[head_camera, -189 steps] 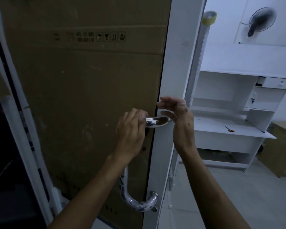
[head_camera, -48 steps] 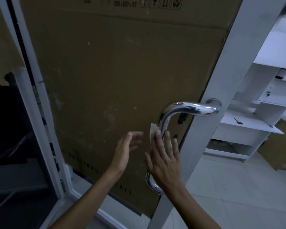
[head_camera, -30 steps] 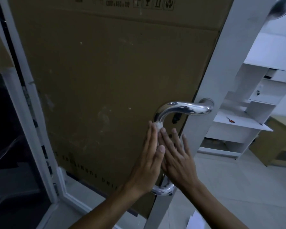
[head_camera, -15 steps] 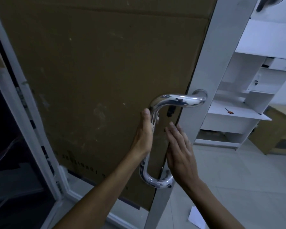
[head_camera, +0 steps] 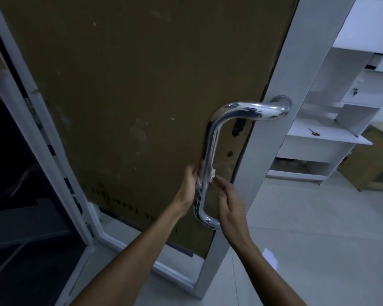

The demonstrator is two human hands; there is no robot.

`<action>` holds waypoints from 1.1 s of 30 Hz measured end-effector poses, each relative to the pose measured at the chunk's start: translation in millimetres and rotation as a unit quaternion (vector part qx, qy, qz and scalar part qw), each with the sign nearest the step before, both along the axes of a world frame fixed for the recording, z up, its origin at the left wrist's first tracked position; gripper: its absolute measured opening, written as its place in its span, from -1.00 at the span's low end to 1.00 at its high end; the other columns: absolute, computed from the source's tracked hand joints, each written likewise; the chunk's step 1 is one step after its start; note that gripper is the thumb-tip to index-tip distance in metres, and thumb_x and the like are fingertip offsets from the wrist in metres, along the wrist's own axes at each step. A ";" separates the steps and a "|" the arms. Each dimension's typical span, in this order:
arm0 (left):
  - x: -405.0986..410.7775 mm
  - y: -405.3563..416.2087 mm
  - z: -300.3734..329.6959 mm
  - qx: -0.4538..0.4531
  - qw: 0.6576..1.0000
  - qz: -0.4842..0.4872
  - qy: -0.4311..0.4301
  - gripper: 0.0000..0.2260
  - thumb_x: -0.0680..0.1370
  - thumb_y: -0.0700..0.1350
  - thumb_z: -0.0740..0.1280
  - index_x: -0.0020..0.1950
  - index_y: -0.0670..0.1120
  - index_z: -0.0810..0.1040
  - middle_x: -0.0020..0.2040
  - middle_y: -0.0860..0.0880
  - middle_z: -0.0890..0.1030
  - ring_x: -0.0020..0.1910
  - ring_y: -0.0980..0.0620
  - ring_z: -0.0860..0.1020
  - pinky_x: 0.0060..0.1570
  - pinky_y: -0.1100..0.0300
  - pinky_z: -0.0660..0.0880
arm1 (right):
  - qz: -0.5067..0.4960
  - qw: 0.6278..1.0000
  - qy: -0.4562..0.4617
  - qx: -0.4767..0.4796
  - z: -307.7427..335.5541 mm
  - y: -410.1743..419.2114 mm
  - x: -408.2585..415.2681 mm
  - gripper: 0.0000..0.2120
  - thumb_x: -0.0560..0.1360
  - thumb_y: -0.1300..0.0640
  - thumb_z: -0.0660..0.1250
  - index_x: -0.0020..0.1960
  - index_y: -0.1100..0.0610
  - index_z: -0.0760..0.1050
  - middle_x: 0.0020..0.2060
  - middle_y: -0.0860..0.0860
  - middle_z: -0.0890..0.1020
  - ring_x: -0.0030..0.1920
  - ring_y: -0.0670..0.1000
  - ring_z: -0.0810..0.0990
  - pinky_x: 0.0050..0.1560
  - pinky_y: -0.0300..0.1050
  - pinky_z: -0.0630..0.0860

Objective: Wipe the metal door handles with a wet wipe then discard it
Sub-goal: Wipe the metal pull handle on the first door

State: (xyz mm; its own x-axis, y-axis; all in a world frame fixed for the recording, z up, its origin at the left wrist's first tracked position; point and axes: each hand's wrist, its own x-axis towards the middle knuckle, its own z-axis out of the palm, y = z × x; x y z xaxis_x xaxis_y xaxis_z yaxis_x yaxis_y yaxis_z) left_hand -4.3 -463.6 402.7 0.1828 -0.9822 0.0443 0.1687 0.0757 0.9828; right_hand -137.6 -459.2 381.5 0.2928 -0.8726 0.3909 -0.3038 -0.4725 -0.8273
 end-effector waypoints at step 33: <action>-14.9 -0.7 22.4 -0.121 0.986 0.049 -0.106 -0.43 0.56 0.20 -0.04 0.43 -0.09 0.35 0.36 -0.08 0.47 0.36 0.13 0.41 0.37 0.15 0.35 | 0.053 0.976 -0.198 0.075 14.1 -13.0 4.1 -0.54 0.61 -0.17 -0.07 0.37 -0.08 0.40 0.34 -0.13 0.51 0.37 -0.15 0.44 0.43 -0.04 0.32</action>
State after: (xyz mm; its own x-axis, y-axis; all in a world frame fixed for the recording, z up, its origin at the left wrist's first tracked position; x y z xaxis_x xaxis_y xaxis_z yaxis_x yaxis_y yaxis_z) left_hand -19.2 -464.3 425.1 0.2381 -0.9161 0.3225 -0.0581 0.3180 0.9463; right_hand -133.5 -472.2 395.6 0.2367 -0.9018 0.3616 0.0969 -0.3484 -0.9323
